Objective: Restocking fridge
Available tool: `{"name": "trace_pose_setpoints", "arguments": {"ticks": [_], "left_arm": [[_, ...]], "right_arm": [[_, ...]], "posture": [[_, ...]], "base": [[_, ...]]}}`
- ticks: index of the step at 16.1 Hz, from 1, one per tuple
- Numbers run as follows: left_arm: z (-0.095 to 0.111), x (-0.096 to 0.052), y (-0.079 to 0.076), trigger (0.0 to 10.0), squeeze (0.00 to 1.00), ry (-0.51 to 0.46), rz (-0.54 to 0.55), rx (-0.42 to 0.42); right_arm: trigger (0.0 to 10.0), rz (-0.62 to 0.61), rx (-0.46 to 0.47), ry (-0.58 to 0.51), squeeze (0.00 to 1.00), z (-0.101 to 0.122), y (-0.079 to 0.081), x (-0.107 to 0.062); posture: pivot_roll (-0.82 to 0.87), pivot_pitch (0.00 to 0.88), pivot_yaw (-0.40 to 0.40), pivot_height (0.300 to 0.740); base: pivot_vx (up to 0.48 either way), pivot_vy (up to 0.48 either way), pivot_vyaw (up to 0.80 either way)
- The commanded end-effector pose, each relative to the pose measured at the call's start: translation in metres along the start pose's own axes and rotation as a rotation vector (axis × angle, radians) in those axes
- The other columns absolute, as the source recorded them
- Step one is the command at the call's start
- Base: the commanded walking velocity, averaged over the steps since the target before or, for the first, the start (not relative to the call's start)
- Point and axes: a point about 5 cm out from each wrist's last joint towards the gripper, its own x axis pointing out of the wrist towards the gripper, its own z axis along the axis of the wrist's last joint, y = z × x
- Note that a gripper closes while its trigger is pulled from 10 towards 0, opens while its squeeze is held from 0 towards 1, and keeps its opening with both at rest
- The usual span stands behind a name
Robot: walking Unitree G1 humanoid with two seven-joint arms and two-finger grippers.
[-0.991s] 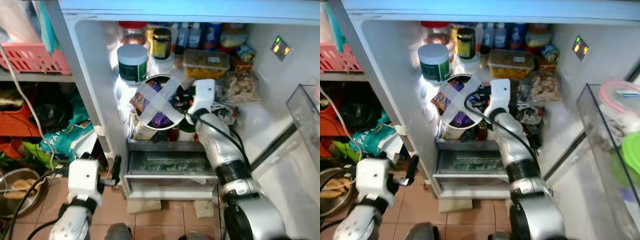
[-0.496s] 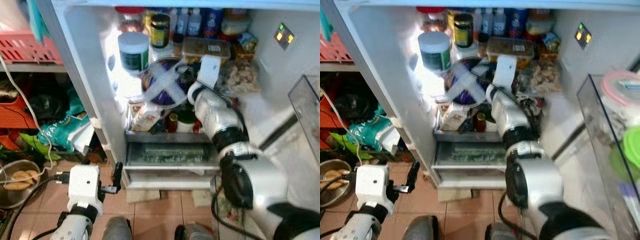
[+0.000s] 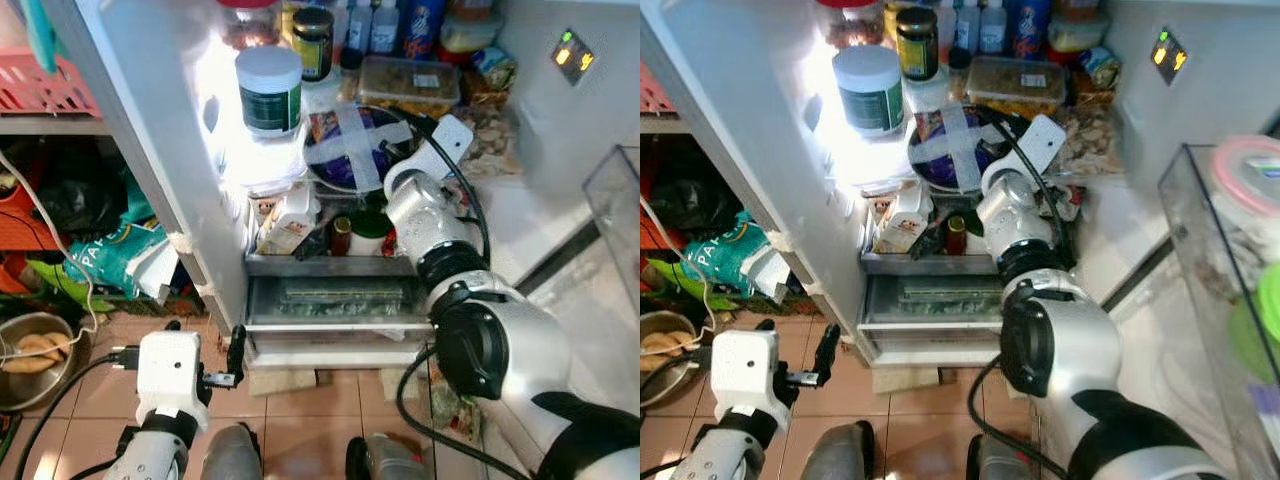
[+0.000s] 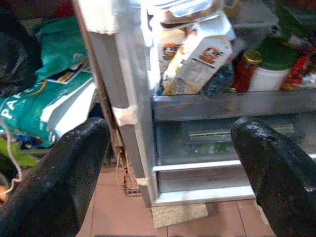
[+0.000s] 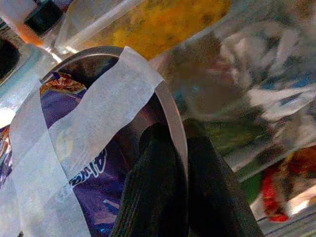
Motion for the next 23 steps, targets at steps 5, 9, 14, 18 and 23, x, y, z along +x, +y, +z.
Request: {"name": "trace_pose_setpoints", "arguments": {"ticks": [5, 9, 14, 18, 23], "left_arm": [[-0.006, -0.024, -0.008, 10.0, 0.00, 0.076, 0.015, -0.035], [-0.004, -0.038, -0.017, 10.0, 0.00, 0.103, 0.007, -0.063], [-0.004, -0.040, -0.022, 10.0, 0.00, 0.117, 0.005, -0.076], [-0.003, -0.036, -0.018, 10.0, 0.00, 0.108, 0.014, -0.063], [-0.002, -0.027, -0.012, 10.0, 0.00, 0.090, 0.015, -0.043]], "right_arm": [[10.0, -0.005, 0.138, -0.070, 0.00, 0.014, 0.020, -0.002], [10.0, 0.029, 0.200, -0.110, 0.77, 0.027, 0.032, -0.003], [10.0, 0.048, 0.210, -0.120, 1.00, 0.034, 0.048, -0.006], [10.0, 0.108, 0.130, -0.157, 1.00, 0.033, 0.051, -0.007], [10.0, 0.201, -0.041, -0.236, 1.00, 0.034, 0.043, -0.007]], "posture": [[0.28, 0.244, -0.029, 0.740], [0.28, 0.270, -0.033, 0.740], [0.28, 0.276, -0.039, 0.740], [0.29, 0.266, -0.031, 0.740], [0.28, 0.236, -0.018, 0.740]], "base": [[0.000, 0.000, 0.00], [0.000, 0.000, 0.00], [0.000, 0.000, 0.00], [0.000, 0.000, 0.00], [0.000, 0.000, 0.00]]}}
